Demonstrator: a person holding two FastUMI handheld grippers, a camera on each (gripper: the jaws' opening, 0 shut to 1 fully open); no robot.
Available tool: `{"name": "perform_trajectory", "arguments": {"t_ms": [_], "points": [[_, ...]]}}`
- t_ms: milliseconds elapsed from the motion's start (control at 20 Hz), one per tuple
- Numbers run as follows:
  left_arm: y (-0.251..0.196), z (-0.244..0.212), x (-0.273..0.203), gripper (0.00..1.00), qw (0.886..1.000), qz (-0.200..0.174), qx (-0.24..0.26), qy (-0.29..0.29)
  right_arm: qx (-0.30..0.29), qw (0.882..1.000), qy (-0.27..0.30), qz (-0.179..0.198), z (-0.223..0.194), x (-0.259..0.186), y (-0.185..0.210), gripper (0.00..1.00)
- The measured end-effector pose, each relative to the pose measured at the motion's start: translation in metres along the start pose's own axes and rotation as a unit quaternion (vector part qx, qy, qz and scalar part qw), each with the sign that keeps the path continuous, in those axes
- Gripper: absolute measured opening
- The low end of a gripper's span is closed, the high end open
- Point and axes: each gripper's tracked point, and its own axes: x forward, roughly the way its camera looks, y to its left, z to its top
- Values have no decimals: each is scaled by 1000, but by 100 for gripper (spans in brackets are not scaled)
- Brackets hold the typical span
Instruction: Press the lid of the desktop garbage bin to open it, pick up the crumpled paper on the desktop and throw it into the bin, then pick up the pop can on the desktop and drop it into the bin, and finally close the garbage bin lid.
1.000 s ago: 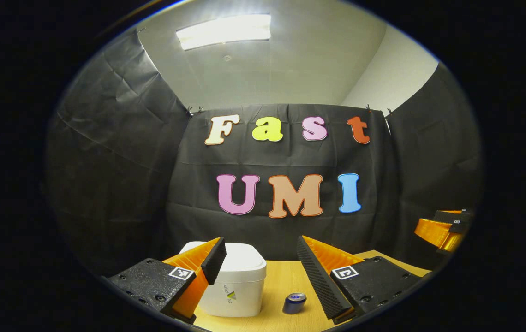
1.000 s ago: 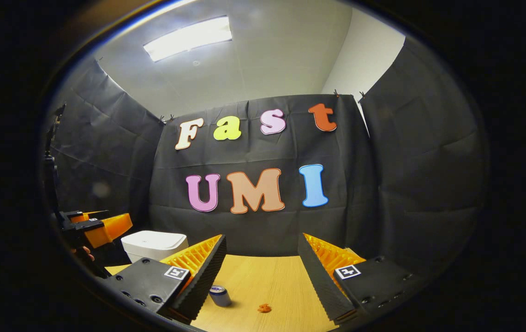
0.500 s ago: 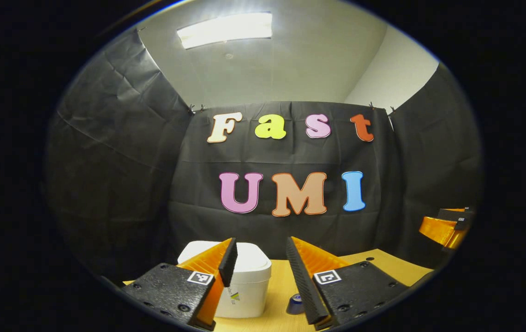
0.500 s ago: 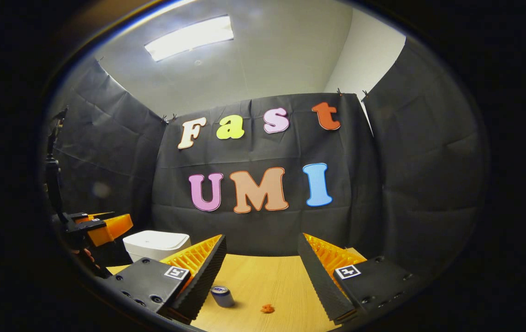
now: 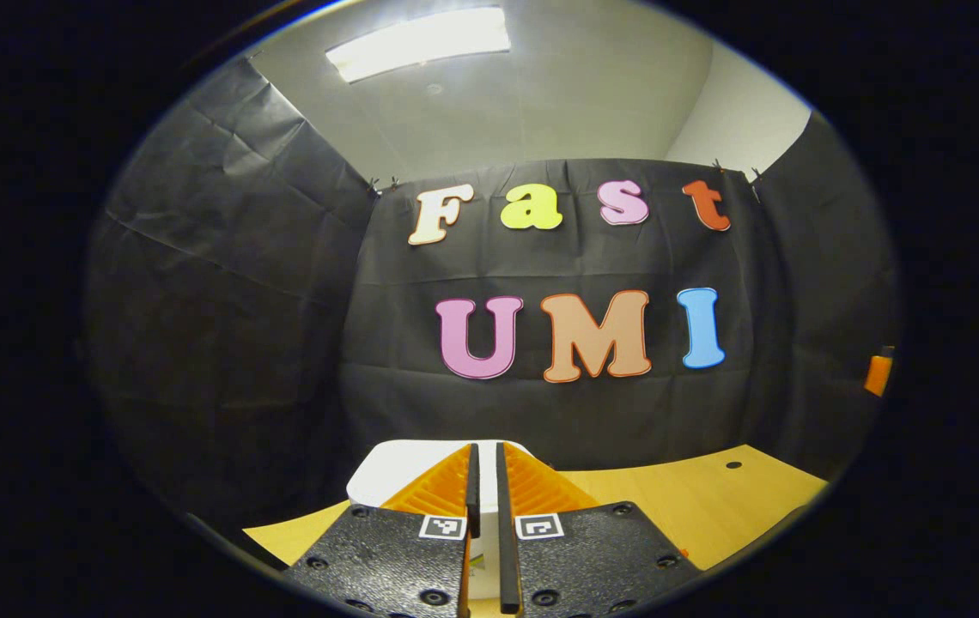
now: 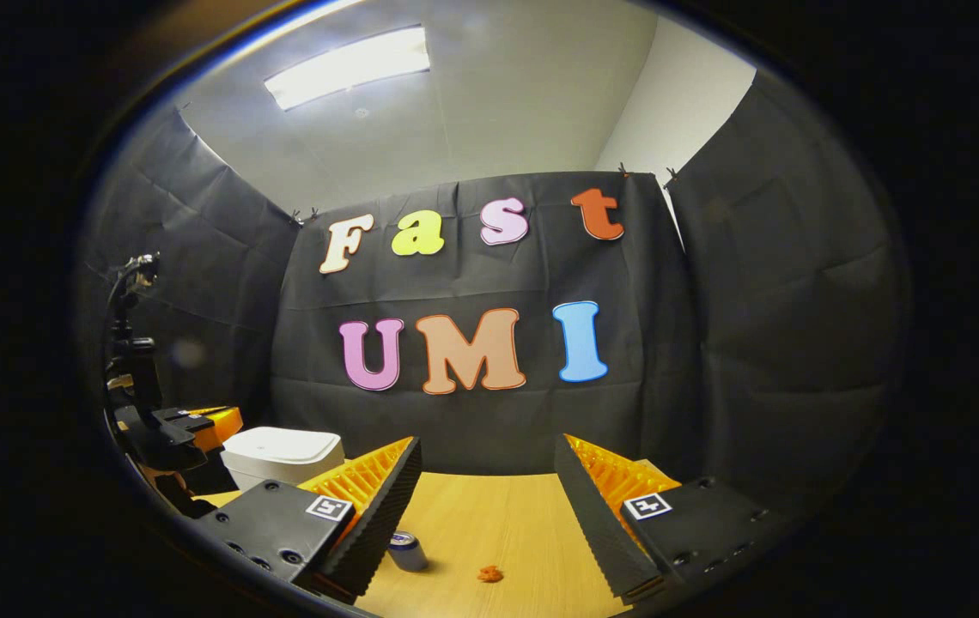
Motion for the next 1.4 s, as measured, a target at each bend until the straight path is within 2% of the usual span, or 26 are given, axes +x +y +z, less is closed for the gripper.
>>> {"name": "perform_trajectory", "arguments": {"t_ms": [100,350,500,750,900,1000,1150,1250,1400], "points": [[9,-15,12,0,1000,13,11,10,-1,1000,3,-9,-2,0,-6,99],[19,-45,36,0,998,20,42,38,1,1000,9,-28,-5,3,-14,98],[19,-69,41,0,997,21,30,68,0,999,16,-35,-11,7,-17,98],[21,-65,42,0,998,42,47,28,4,999,32,-31,-24,17,-10,99],[25,-64,41,0,998,55,10,12,-2,999,42,-21,-31,20,-1,99],[22,-66,41,0,999,51,2,6,-4,999,41,-17,-30,21,2,99],[22,-66,41,0,999,42,17,-5,4,999,40,-13,-31,22,4,99],[22,-65,41,0,999,41,5,-4,11,999,36,-12,-29,20,3,99],[21,-57,42,0,999,34,37,-19,19,999,30,-10,-27,17,2,98]]}}
